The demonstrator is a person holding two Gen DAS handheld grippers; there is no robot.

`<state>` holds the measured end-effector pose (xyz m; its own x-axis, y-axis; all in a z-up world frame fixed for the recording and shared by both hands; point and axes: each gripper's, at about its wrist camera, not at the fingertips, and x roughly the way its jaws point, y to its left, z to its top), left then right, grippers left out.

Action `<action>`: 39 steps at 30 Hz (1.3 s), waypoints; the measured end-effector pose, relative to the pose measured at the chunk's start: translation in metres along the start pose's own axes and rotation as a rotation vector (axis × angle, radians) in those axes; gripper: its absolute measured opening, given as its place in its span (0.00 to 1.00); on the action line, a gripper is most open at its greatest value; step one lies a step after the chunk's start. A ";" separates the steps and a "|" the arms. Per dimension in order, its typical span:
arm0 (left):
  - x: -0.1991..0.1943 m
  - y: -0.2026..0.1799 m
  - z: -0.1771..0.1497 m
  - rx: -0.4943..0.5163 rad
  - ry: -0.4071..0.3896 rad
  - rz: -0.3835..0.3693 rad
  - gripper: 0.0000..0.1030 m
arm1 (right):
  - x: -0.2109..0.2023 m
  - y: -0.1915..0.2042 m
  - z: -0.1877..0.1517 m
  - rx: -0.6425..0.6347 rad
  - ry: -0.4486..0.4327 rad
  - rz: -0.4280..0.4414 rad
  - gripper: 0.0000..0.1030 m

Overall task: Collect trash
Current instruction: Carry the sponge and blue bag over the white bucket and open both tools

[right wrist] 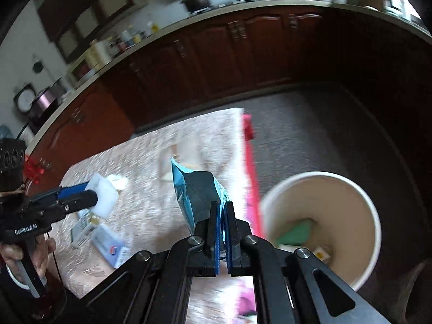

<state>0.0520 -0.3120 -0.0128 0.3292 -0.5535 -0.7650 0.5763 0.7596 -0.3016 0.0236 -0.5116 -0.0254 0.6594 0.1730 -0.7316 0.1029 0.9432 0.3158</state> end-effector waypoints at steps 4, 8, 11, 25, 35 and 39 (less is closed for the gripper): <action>0.032 -0.033 0.014 0.014 0.036 -0.057 0.40 | -0.015 -0.040 -0.002 0.071 -0.018 -0.095 0.02; 0.057 -0.061 0.021 0.037 0.058 -0.088 0.41 | -0.017 -0.073 -0.008 0.131 -0.010 -0.172 0.02; 0.079 -0.078 0.023 0.046 0.076 -0.105 0.42 | -0.011 -0.096 -0.014 0.185 0.007 -0.190 0.02; 0.116 -0.081 0.006 -0.003 0.154 -0.137 0.63 | 0.006 -0.130 -0.037 0.294 0.086 -0.243 0.37; 0.084 -0.062 -0.003 0.001 0.103 -0.080 0.66 | 0.002 -0.109 -0.032 0.291 0.051 -0.228 0.45; 0.069 -0.054 -0.006 0.005 0.074 -0.042 0.66 | 0.001 -0.094 -0.029 0.273 0.036 -0.231 0.51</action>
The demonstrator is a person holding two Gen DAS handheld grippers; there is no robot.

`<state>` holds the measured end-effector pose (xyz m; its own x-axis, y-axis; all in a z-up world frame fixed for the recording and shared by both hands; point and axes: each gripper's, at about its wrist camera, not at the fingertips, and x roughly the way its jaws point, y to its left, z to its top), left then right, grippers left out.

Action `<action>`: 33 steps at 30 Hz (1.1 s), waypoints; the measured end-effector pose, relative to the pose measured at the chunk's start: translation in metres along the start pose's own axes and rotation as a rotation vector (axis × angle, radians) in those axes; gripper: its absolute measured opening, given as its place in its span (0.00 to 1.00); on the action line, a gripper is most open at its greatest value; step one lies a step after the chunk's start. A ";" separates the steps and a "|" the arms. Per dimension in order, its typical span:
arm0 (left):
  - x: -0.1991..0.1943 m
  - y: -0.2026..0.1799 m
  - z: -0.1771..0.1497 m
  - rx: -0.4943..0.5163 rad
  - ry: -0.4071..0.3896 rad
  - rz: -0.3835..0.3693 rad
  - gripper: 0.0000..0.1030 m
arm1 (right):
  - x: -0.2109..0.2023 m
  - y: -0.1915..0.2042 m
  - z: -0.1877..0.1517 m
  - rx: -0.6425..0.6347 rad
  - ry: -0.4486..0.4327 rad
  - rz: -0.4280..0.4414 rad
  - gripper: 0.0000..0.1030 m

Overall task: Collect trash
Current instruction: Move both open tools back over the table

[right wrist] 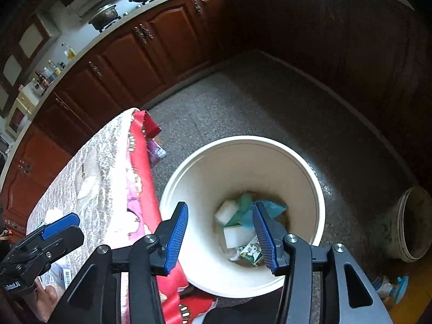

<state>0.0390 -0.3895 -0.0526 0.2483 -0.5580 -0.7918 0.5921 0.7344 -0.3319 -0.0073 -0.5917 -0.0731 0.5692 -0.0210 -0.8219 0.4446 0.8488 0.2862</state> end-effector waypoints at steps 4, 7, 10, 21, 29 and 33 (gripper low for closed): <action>-0.010 0.010 -0.006 -0.004 -0.028 0.041 0.66 | -0.009 0.014 -0.003 -0.019 -0.026 0.008 0.58; -0.023 0.020 -0.009 -0.012 -0.051 0.065 0.66 | -0.013 0.025 -0.004 -0.041 -0.032 0.004 0.58; -0.036 0.031 -0.012 -0.020 -0.077 0.091 0.66 | -0.014 0.038 -0.007 -0.054 -0.031 0.012 0.59; -0.072 0.063 -0.021 -0.053 -0.148 0.196 0.66 | -0.024 0.093 -0.018 -0.134 -0.057 0.028 0.59; -0.109 0.102 -0.040 -0.098 -0.185 0.282 0.66 | -0.026 0.152 -0.028 -0.259 -0.066 0.067 0.62; -0.126 0.121 -0.049 -0.127 -0.206 0.309 0.66 | -0.024 0.183 -0.035 -0.311 -0.058 0.091 0.63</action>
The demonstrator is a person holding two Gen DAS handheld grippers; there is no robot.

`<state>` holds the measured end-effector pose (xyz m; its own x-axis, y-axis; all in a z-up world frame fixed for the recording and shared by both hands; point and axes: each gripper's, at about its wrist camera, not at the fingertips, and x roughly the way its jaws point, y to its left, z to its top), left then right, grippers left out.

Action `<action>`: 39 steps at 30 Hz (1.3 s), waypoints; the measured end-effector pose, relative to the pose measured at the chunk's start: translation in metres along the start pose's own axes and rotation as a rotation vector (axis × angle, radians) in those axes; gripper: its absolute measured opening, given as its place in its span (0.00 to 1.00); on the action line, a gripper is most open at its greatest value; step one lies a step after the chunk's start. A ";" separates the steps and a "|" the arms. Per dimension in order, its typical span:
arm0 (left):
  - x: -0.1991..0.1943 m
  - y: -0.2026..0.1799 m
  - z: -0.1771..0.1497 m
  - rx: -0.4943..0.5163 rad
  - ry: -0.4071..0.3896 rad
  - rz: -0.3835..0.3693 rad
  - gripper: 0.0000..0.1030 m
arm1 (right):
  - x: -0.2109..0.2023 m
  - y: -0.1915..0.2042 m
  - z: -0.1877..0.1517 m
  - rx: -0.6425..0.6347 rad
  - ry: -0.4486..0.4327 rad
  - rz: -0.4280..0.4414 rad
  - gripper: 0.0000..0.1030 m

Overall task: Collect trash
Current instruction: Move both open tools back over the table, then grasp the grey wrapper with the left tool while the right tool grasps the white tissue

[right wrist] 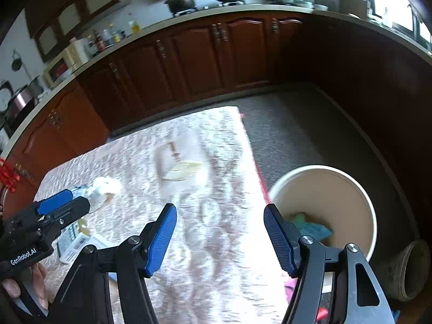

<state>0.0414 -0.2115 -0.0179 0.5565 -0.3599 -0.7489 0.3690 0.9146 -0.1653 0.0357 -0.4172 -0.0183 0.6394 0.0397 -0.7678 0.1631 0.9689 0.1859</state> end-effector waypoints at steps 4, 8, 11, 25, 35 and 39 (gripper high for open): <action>-0.013 0.031 -0.004 -0.038 -0.007 0.019 0.66 | 0.006 0.026 0.002 -0.046 0.012 0.019 0.63; -0.022 0.074 -0.010 -0.091 0.012 0.032 0.66 | 0.013 0.053 0.002 -0.096 0.024 0.038 0.66; -0.024 0.108 -0.017 -0.134 0.036 0.049 0.66 | 0.019 0.069 0.002 -0.115 0.034 0.058 0.68; -0.013 0.183 -0.043 -0.212 0.120 0.071 0.67 | 0.078 0.135 0.004 -0.173 0.152 0.181 0.69; 0.038 0.202 -0.028 -0.184 0.195 0.043 0.67 | 0.123 0.171 0.014 -0.206 0.215 0.253 0.71; 0.055 0.206 -0.024 -0.177 0.230 0.017 0.67 | 0.144 0.182 0.018 -0.190 0.241 0.283 0.74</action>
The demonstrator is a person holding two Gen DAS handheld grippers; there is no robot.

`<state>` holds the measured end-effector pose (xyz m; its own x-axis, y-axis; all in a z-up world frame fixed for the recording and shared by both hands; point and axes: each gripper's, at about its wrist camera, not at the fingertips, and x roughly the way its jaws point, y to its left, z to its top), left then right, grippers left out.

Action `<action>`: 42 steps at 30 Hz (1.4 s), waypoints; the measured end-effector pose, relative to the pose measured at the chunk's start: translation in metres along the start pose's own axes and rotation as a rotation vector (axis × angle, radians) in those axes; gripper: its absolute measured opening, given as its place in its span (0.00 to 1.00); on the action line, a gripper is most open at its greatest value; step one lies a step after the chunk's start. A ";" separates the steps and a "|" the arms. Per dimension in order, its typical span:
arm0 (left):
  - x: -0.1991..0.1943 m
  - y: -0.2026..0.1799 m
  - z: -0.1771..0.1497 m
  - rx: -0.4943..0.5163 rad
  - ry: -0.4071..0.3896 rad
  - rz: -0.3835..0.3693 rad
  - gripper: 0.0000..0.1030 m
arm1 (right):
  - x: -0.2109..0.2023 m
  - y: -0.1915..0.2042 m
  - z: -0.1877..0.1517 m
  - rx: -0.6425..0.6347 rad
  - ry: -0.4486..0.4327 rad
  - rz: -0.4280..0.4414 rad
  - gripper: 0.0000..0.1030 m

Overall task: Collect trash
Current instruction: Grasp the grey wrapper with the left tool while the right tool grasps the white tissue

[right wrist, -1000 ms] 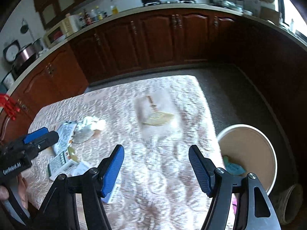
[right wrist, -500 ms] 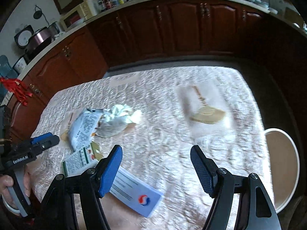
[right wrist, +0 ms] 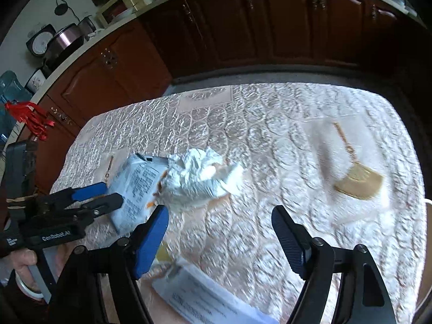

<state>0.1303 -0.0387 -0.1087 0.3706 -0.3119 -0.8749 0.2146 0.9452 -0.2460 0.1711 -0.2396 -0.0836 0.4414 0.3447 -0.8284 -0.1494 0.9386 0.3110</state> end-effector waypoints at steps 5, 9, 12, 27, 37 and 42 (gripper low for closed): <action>0.011 -0.003 0.000 -0.001 0.007 -0.016 0.65 | 0.034 0.003 0.011 0.017 0.052 0.012 0.74; 0.014 -0.010 -0.003 0.018 0.004 -0.011 0.48 | 0.053 0.006 0.015 0.042 0.071 0.053 0.72; 0.010 -0.013 -0.007 0.040 -0.007 -0.008 0.45 | 0.057 0.013 0.014 0.010 0.049 0.071 0.33; -0.053 -0.036 0.000 0.029 -0.157 0.013 0.43 | -0.043 -0.015 -0.001 0.013 -0.146 0.110 0.21; -0.066 -0.112 -0.003 0.138 -0.188 -0.014 0.43 | -0.104 -0.051 -0.034 0.037 -0.220 0.039 0.21; -0.065 -0.154 -0.006 0.187 -0.191 -0.046 0.43 | -0.134 -0.082 -0.051 0.074 -0.258 -0.006 0.21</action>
<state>0.0680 -0.1631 -0.0160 0.5167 -0.3832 -0.7656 0.3920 0.9009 -0.1863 0.0789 -0.3617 -0.0215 0.6547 0.3155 -0.6869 -0.0850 0.9337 0.3479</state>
